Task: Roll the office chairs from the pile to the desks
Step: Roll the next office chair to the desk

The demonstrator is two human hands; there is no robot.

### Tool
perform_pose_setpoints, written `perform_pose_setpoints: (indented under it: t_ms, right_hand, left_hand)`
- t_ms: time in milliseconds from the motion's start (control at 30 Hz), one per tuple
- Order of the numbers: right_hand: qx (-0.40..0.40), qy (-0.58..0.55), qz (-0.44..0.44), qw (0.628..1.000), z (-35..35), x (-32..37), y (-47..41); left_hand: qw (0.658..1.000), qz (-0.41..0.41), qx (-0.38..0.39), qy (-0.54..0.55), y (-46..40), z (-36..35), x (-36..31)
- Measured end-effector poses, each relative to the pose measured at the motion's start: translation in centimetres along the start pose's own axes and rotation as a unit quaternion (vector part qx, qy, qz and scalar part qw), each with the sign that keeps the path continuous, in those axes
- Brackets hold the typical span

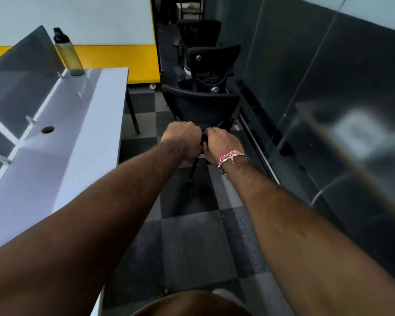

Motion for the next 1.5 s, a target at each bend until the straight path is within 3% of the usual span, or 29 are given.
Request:
perform_pose_setpoints:
  t_ms: [300,733,1033,1500]
  right_hand:
    - [0.037,0.006,-0.024,0.999,-4.8,-2.5,-13.6]
    - [0.074,-0.009,-0.025,0.997,-12.2,-11.8,-36.8]
    - [0.106,-0.009,-0.034,0.994,-16.8,-14.4,-46.0]
    - [0.229,-0.008,-0.076,0.970,-25.3,-15.4,-54.7]
  left_hand:
    - [0.999,-0.042,0.006,0.006,-13.7,-2.0,4.8]
    - [0.996,-0.058,0.063,-0.009,-38.2,-4.7,9.7]
    - [0.993,-0.104,0.057,-0.009,-49.0,-8.2,12.2]
    - [0.973,-0.135,0.179,0.059,-59.5,-16.4,16.5]
Point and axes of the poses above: each hand's wrist, its own y-axis away from the middle knuckle, its own z-axis out of the back of the hand, x = y × z, the point moved 9 cm from there along -y, towards the middle knuckle, and after that the axes turned 6 degrees about x, right-handed, at the moved point
